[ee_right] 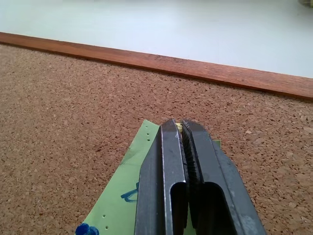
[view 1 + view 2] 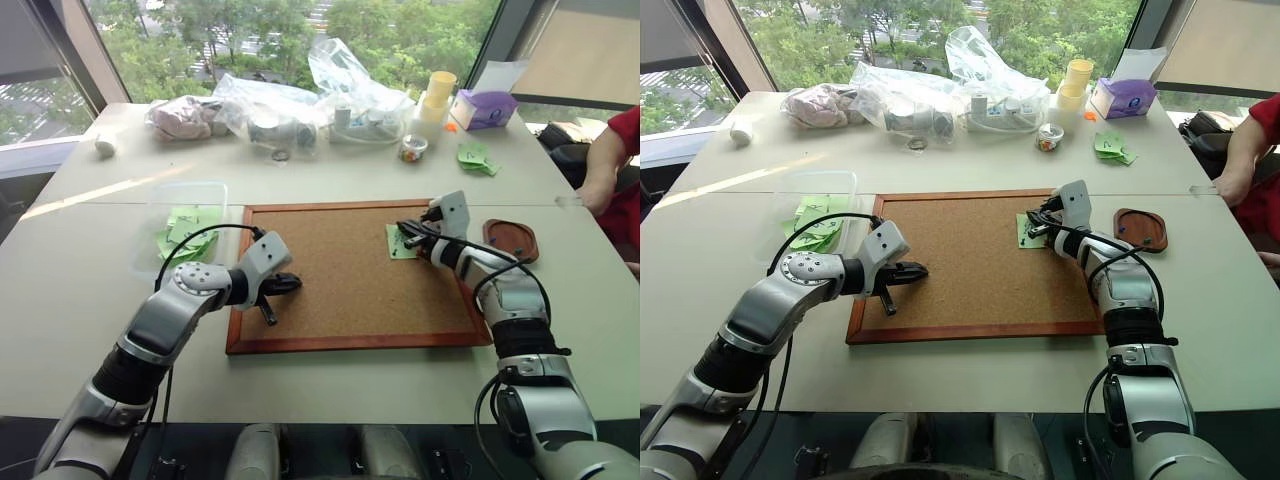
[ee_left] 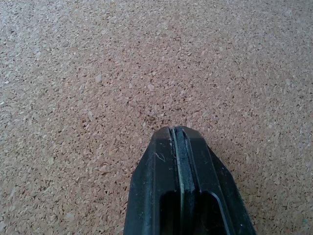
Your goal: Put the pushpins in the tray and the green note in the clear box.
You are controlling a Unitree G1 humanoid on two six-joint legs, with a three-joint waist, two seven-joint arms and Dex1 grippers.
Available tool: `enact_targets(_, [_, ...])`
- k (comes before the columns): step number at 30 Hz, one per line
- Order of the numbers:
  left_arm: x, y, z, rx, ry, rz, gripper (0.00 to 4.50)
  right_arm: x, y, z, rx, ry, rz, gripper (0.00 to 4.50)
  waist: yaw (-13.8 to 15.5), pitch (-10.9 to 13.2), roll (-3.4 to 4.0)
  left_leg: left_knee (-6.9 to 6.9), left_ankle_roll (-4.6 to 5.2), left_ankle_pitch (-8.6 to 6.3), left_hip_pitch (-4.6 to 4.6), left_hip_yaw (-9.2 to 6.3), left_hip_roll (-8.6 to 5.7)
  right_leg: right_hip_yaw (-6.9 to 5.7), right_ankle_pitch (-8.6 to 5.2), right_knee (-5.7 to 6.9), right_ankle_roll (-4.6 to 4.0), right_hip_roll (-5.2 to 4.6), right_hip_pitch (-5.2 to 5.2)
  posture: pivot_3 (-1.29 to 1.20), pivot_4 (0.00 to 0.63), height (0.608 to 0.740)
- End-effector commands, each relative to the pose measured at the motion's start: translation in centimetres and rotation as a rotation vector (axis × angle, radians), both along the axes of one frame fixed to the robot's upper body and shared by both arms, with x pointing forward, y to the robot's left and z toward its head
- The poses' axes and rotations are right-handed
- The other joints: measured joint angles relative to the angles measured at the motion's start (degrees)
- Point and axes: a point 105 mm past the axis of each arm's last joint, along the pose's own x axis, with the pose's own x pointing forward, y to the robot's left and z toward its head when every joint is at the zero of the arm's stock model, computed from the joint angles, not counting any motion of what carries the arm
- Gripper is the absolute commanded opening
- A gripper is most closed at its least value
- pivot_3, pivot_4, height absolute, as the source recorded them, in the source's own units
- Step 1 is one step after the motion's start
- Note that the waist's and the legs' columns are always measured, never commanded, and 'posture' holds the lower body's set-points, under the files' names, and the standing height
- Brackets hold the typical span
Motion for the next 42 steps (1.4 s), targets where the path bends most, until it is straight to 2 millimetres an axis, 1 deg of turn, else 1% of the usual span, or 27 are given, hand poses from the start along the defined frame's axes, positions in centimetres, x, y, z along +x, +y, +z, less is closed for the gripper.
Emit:
enact_targets(1, [-1.0,0.2,-2.5,0.049,0.096,-0.002,0.0,0.2,-1.5,4.9,0.066,-0.166,-0.05,0.03,0.01,0.0,0.0,0.0,0.0,0.0,0.0,0.0,0.0,0.0,0.0,0.0,0.0,0.0,0.0,0.0,0.15,0.738])
enact_targets(7, [-1.2,0.2,-2.6,0.054,0.099,-0.011,0.0,-0.5,-2.4,5.7,0.148,-0.172,-0.1,0.03,-0.21,-0.06,0.07,-0.02,0.0,0.0,0.03,0.0,0.03,0.0,0.0,0.0,0.0,0.02,0.01,0.0,0.15,0.738])
enact_targets(8, [-1.2,0.2,-2.6,0.055,0.098,-0.012,0.0,-0.8,-3.2,6.1,0.154,-0.183,-0.128,0.03,-0.16,-0.06,0.07,-0.02,0.0,0.0,0.03,0.0,0.03,0.0,0.0,0.0,0.0,0.01,0.01,0.0,0.15,0.738])
enact_targets(10, [-1.2,0.2,-2.6,0.055,0.097,-0.013,0.0,-1.2,-4.1,6.6,0.161,-0.196,-0.161,0.03,-0.1,-0.06,0.07,-0.03,0.0,0.0,0.02,-0.01,0.02,0.01,0.0,-0.01,0.0,0.01,0.0,0.0,0.15,0.738])
enact_targets(11, [-1.2,0.3,-2.5,0.058,0.09,-0.014,0.0,-1.8,-6.4,6.8,0.129,-0.205,-0.239,0.03,-0.07,-0.06,0.07,-0.04,0.01,-0.01,0.01,0.0,0.02,0.01,0.0,-0.02,0.0,0.0,0.0,0.0,0.15,0.738])
enact_targets(12, [-1.1,0.4,-2.4,0.06,0.082,-0.015,0.0,-2.8,-9.3,6.5,0.069,-0.195,-0.333,0.03,0.28,-0.06,0.07,-0.04,0.01,-0.01,0.01,0.0,0.02,0.01,0.0,-0.03,0.0,0.0,0.0,0.0,0.15,0.738])
enact_targets(14, [-1.0,0.4,-2.2,0.062,0.073,-0.017,0.0,-4.3,-12.8,6.2,-0.006,-0.178,-0.449,0.03,0.48,-0.06,0.08,-0.05,0.04,-0.03,-0.03,-0.06,-0.02,-0.01,-0.01,-0.06,-0.01,-0.04,0.01,0.0,0.15,0.738])
enact_targets(16, [-1.0,0.3,-2.3,0.061,0.074,-0.023,0.0,-5.2,-14.5,4.7,-0.07,-0.127,-0.494,0.03,0.14,-0.06,0.08,-0.06,0.08,-0.05,-0.06,-0.03,-0.05,0.0,-0.01,-0.12,-0.01,-0.08,0.01,0.0,0.15,0.738])
enact_targets(17, [-1.0,0.3,-2.3,0.061,0.075,-0.026,0.0,-5.5,-15.0,4.2,-0.083,-0.107,-0.507,0.03,-0.17,-0.11,0.14,-0.07,0.09,-0.05,-0.04,0.0,-0.04,0.02,-0.01,-0.13,-0.01,-0.07,0.01,0.0,0.15,0.738])
enact_targets(20, [-0.9,0.2,-2.3,0.062,0.076,-0.031,0.0,-5.7,-15.7,3.4,-0.082,-0.078,-0.529,0.03,-1.11,-0.26,0.39,-0.07,0.08,-0.05,0.25,0.09,0.02,0.11,0.0,-0.07,0.0,0.01,0.2,0.0,0.15,0.738])
enact_targets(24, [-0.7,0.1,-2.4,0.063,0.076,-0.035,0.0,-5.5,-16.4,2.5,-0.07,-0.066,-0.552,0.03,-1.39,-0.2,0.42,-0.15,0.36,-0.21,1.05,-0.01,0.01,0.1,-0.04,-0.15,-0.02,0.04,1.04,0.0,0.15,0.738])
enact_targets(28, [-0.5,0.1,-2.4,0.067,0.076,-0.041,0.0,-4.3,-15.8,1.9,-0.039,-0.072,-0.515,0.03,-1.36,-0.21,0.43,-0.14,0.43,-0.25,0.98,-0.02,-0.02,0.1,-0.02,-0.23,0.0,0.02,1.05,0.0,0.15,0.738])
enact_targets(33, [-0.5,0.3,-2.5,0.071,0.079,-0.04,0.0,-3.3,-15.6,1.4,-0.042,-0.061,-0.489,0.03,-1.12,-0.21,0.44,-0.14,0.4,-0.23,0.98,-0.02,-0.02,0.09,-0.02,-0.26,0.0,0.01,1.06,0.0,0.15,0.738])
enact_targets(36, [-0.6,0.4,-2.6,0.071,0.081,-0.037,0.0,-3.0,-15.7,1.2,-0.051,-0.054,-0.484,0.84,-1.1,-0.21,0.43,-0.14,0.27,-0.16,0.97,-0.02,-0.02,0.09,-0.02,-0.29,0.0,0.0,1.07,0.0,0.15,0.738])
enact_targets(37, [-0.6,0.4,-2.5,0.071,0.081,-0.035,0.0,-2.9,-15.7,1.2,-0.057,-0.051,-0.485,1.23,-1.11,-0.21,0.43,-0.14,0.27,-0.16,0.97,-0.01,-0.02,0.09,-0.02,-0.3,0.0,0.0,1.07,0.0,0.15,0.738])
enact_targets(38, [-0.6,0.4,-2.5,0.07,0.081,-0.033,0.0,-2.9,-15.8,1.2,-0.06,-0.049,-0.486,1.79,-1.12,-0.21,0.43,-0.14,0.27,-0.16,0.97,-0.01,-0.02,0.09,-0.02,-0.3,0.0,-0.01,1.07,0.0,0.15,0.738])
enact_targets(42, [-0.8,0.4,-2.6,0.067,0.083,-0.029,0.0,-2.7,-16.0,1.1,-0.068,-0.045,-0.486,3.79,-1.17,-0.21,0.43,-0.14,0.24,-0.15,0.97,-0.01,-0.01,0.09,-0.02,-0.3,0.0,-0.02,1.07,0.0,0.15,0.738])
